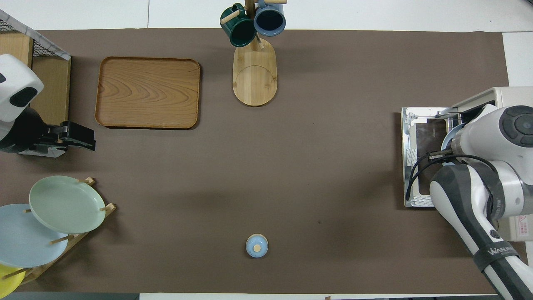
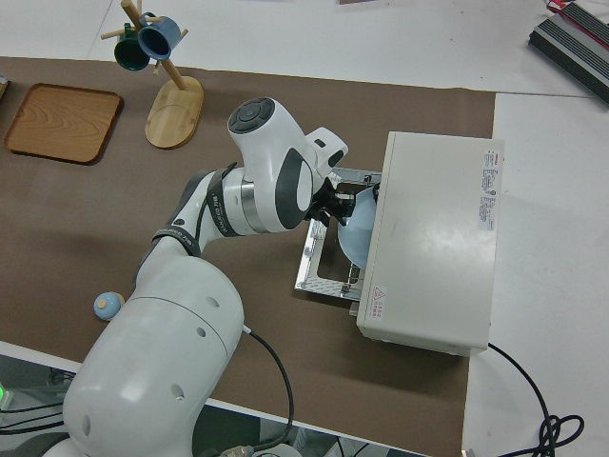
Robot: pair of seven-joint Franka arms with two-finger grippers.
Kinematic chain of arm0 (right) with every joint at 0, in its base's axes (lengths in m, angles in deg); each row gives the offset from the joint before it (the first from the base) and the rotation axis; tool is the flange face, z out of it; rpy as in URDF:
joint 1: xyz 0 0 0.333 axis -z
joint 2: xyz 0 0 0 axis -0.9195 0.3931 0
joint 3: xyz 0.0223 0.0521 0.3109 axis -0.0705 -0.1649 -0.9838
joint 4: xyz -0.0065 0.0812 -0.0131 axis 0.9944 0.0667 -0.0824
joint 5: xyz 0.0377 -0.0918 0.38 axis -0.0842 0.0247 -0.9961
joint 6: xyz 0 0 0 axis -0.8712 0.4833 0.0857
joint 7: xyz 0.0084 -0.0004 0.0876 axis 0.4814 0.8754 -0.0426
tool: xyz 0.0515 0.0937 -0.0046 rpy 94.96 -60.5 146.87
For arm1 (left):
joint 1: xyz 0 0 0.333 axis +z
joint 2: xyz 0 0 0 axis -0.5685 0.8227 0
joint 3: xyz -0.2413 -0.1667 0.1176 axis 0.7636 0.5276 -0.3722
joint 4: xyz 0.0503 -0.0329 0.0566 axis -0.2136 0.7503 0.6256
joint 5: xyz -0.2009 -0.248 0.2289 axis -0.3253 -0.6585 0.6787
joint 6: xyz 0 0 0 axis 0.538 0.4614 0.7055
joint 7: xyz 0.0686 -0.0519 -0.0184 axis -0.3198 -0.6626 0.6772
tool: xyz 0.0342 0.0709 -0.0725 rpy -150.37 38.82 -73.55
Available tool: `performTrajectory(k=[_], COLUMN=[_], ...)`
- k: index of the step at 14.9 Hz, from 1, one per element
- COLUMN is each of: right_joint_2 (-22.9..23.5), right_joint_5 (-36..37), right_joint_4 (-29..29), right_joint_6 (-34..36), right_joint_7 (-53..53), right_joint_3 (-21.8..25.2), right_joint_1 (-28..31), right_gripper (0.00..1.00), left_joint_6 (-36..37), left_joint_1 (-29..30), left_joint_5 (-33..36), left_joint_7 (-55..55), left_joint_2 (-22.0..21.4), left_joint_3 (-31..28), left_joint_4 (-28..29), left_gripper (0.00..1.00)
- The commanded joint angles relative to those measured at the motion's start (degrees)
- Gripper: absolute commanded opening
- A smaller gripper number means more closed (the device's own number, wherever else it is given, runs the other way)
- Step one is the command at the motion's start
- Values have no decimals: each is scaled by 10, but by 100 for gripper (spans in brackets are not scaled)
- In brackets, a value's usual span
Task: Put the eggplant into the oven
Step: 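Open the right gripper inside the oven and draw it back, then push the oven door shut with the right gripper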
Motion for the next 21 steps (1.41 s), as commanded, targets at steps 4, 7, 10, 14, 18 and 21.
performTrajectory(k=[4, 7, 10, 14, 18, 21], right_joint_2=[26, 58, 82, 109, 115, 116], right_joint_5=[-59, -58, -54, -10, 34, 65], right_joint_4=[26, 13, 2, -1, -1, -1], right_joint_6=[-19, -56, -78, -87, -85, -86], right_joint_7=[49, 112, 108, 102, 102, 102], right_joint_3=[-5, -5, -4, -4, -3, -3], right_joint_1=[-64, -99, -82, -78, -75, -63], right_gripper=[0, 0, 0, 0, 0, 0], left_joint_6=[9, 9, 9, 10, 9, 9], left_joint_1=[3, 3, 3, 3, 3, 3], left_joint_5=[-7, -7, -7, -7, -7, -7], left_joint_7=[-4, -4, -4, -4, -4, -4], left_joint_2=[-6, -6, -6, -6, -6, -6], left_joint_3=[-1, -1, -1, -1, -1, -1], left_joint_4=[-1, -1, -1, -1, -1, -1], left_gripper=[100, 100, 100, 100, 100, 100])
